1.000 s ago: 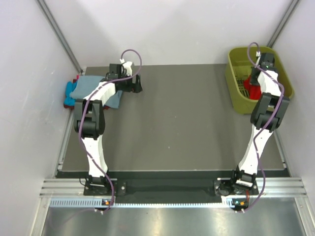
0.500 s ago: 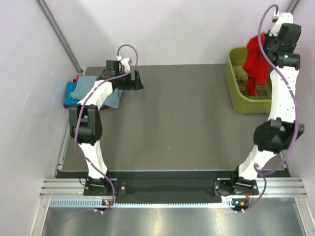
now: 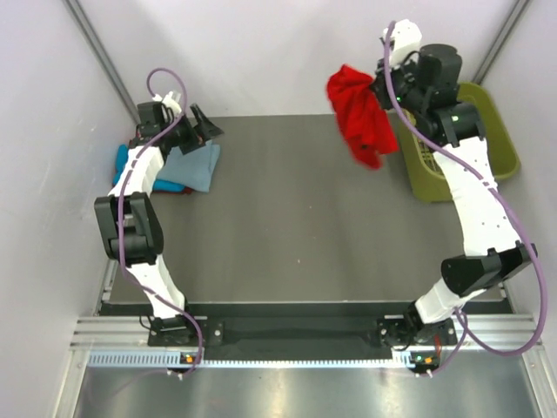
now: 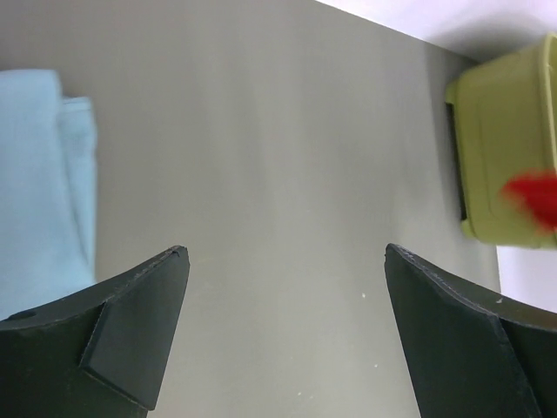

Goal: Fold and stack the t-shirts
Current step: Move the tshirt to the center of the board

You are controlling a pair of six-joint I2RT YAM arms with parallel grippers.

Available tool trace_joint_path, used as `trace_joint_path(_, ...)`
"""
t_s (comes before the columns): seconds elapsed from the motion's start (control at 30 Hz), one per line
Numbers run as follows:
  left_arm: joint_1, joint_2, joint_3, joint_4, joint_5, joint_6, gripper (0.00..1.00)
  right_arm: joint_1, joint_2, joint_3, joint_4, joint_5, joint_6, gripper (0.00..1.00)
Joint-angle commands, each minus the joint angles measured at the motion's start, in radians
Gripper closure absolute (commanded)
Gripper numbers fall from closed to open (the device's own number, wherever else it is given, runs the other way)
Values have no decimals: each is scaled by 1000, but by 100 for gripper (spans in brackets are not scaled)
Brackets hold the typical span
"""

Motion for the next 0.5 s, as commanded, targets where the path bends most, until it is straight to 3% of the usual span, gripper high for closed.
trace_joint_path(0.0, -8, -77, 8, -36, -20, 34, 1, 55, -53, 48, 23, -42, 24, 100)
trace_joint_path(0.17, -10, -147, -41, -83, -68, 131, 1, 71, -53, -7, 32, -13, 22, 100)
trace_joint_path(0.23, -10, -169, -85, -91, -63, 139, 1, 64, -59, -108, 53, 9, 18, 98)
trace_joint_path(0.27, -10, -174, -102, -91, -63, 133, 1, 64, -59, -151, 58, 13, 10, 48)
trace_joint_path(0.3, -10, -177, -128, -91, -38, 124, 1, 64, -51, -238, 64, 17, -2, 27)
trace_joint_path(0.37, -11, -166, -131, -132, -16, 85, 1, 66, -42, -324, 70, 15, -5, 1)
trace_joint_path(0.47, -10, -106, -81, -267, -36, 33, 1, 64, -30, -477, 87, 12, -42, 0)
